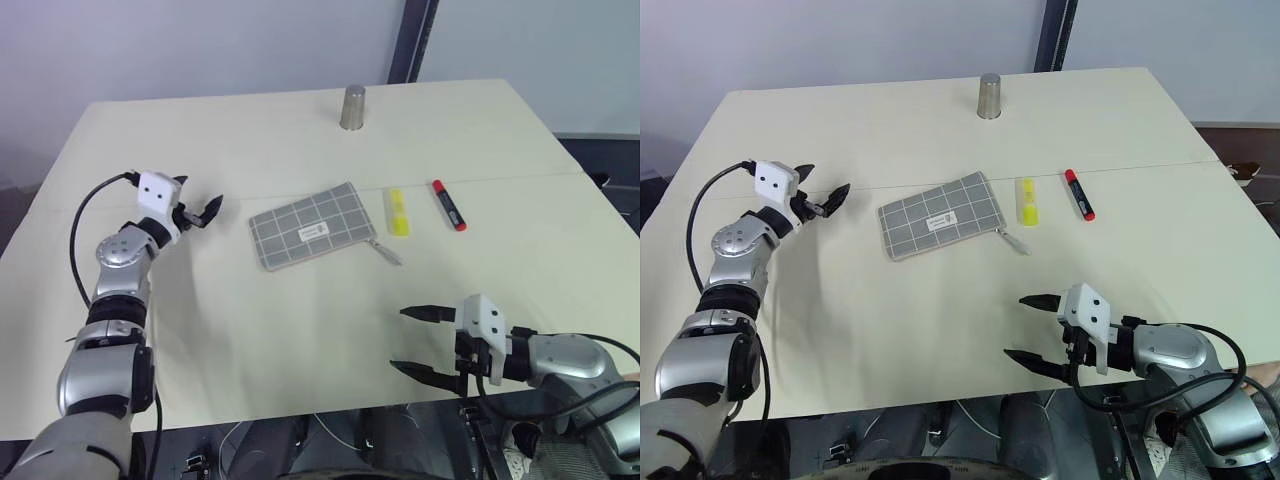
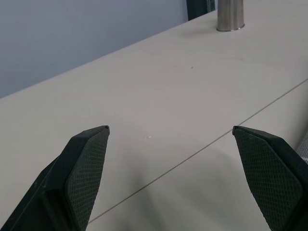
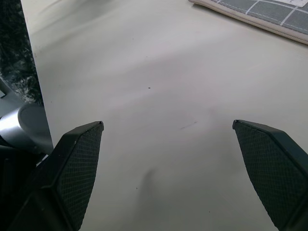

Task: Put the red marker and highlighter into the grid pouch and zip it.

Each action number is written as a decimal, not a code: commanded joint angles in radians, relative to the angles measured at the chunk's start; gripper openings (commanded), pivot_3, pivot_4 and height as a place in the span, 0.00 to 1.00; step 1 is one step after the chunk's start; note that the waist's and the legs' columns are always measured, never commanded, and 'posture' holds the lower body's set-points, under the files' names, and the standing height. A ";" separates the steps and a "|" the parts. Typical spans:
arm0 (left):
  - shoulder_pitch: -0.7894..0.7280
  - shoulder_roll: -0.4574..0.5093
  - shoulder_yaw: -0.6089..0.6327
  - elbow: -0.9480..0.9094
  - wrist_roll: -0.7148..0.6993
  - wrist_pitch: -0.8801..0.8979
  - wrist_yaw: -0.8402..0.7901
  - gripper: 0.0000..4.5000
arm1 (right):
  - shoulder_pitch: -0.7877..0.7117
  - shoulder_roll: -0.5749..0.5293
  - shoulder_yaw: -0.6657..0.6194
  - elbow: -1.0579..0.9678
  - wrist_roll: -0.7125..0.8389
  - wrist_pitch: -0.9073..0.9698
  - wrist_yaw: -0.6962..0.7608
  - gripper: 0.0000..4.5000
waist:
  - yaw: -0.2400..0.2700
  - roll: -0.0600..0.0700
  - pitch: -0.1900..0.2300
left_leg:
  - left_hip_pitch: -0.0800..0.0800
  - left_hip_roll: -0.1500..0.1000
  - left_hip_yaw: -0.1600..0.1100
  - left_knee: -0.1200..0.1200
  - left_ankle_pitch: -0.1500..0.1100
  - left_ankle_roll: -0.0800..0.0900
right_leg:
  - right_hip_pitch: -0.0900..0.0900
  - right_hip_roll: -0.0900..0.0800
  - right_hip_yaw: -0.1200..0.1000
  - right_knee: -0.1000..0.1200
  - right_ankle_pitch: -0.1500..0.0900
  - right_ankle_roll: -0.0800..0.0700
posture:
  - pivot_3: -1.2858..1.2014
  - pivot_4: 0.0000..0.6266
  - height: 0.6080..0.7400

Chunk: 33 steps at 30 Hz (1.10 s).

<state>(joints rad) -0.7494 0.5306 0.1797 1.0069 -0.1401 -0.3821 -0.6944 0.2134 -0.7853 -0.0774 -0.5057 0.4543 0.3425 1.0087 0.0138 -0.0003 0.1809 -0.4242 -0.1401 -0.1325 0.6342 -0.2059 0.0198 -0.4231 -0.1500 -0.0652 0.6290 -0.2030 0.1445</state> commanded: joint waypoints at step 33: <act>0.072 0.028 -0.011 -0.094 -0.029 -0.074 -0.181 0.96 | -0.190 0.096 -0.036 0.092 -0.059 -0.003 -0.198 1.00 | -0.007 0.000 0.000 | 0.000 0.000 0.000 0.001 0.000 0.000 | 0.000 0.000 0.000 0.000 0.001 -0.001 | 0.52 0.24 1.00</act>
<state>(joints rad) -0.6922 0.5406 0.1809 0.9678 -0.1648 -0.4125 -0.8289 0.0653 -0.7073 -0.0911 -0.4189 0.4117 0.3605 0.8668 0.0065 -0.0007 0.1806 -0.4239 -0.1400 -0.1318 0.6352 -0.2058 0.0199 -0.4235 -0.1495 -0.0644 0.6296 -0.2018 0.1428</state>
